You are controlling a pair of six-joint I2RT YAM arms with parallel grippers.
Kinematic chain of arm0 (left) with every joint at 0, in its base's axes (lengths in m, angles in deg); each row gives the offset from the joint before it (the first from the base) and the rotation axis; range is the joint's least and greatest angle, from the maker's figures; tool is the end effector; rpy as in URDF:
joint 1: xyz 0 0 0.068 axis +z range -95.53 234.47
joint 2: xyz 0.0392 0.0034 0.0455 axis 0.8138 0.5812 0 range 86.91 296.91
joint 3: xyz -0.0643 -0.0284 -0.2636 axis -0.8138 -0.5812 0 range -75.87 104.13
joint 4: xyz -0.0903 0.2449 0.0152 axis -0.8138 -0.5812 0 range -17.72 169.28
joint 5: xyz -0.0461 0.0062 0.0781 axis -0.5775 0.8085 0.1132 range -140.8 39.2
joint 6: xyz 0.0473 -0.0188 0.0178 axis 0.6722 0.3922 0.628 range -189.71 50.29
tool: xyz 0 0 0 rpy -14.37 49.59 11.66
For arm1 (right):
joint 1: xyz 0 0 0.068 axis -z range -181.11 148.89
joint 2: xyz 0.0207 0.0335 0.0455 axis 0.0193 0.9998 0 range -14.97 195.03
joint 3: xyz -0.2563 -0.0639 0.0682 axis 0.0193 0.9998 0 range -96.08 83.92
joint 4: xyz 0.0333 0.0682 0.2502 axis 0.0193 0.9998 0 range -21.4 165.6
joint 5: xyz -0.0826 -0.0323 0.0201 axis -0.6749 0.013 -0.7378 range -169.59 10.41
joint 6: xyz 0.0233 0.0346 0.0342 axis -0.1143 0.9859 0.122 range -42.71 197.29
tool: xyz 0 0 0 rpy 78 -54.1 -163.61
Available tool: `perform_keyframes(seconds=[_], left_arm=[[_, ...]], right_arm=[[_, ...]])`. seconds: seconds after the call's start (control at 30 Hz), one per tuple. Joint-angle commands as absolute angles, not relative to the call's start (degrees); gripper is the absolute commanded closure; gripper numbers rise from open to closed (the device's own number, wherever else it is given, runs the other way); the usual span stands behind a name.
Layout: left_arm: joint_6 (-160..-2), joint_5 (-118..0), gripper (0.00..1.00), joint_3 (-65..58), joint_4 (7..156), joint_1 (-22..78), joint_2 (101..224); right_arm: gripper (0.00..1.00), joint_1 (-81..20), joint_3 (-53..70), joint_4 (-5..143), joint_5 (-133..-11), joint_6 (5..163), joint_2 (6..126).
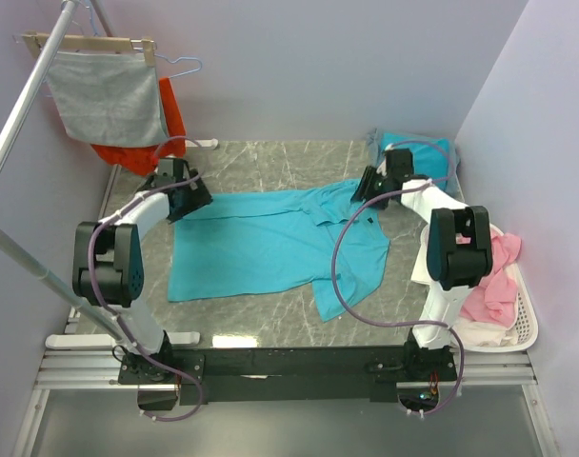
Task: Fold and stack the t-shirts
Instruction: Fold the tshirt
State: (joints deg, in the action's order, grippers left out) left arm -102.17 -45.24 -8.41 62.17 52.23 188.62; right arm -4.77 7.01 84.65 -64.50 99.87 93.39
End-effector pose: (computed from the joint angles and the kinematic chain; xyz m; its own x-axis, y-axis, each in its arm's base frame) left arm 0.3781 -0.0114 0.1982 -0.6469 -0.5094 -0.5674 -0.4371 0.8575 -0.2714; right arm 0.4153 0.0359 0.2075 -0.7705 0.3223 -0.5499 0.0638 0.8974 0.4366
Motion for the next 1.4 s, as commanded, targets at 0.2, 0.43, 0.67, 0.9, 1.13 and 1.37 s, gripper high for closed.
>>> perform_keyframes(seconds=[0.2, 0.43, 0.67, 0.9, 1.13, 1.37], left_arm=[[-106.18, -59.49, 0.01, -13.12, 71.19, 47.79, 185.96], [-105.83, -61.17, 0.01, -12.77, 72.07, 46.3, 190.44], [-105.39, -61.96, 0.0, -12.59, 72.51, 44.45, 191.23], [-104.86, -60.91, 0.0, -11.62, 71.54, 42.95, 191.85], [-103.9, -59.33, 0.01, -11.36, 70.05, 42.95, 192.38], [-103.02, -59.23, 0.01, -10.57, 69.43, 42.95, 193.08]], right_arm=[[0.47, -8.05, 11.58, 84.41, -57.35, 98.47, 92.69], [0.47, -9.19, 10.18, 87.93, -61.56, 98.56, 95.07], [0.47, -10.51, 10.97, 89.34, -69.56, 98.38, 94.28], [0.91, -10.51, 11.32, 87.5, -67.03, 98.99, 94.19], [1.0, -10.6, 12.99, 90.03, -71.5, 99.17, 88.93], [0.85, -11.21, 17.03, 91.81, -73.54, 99.35, 83.21]])
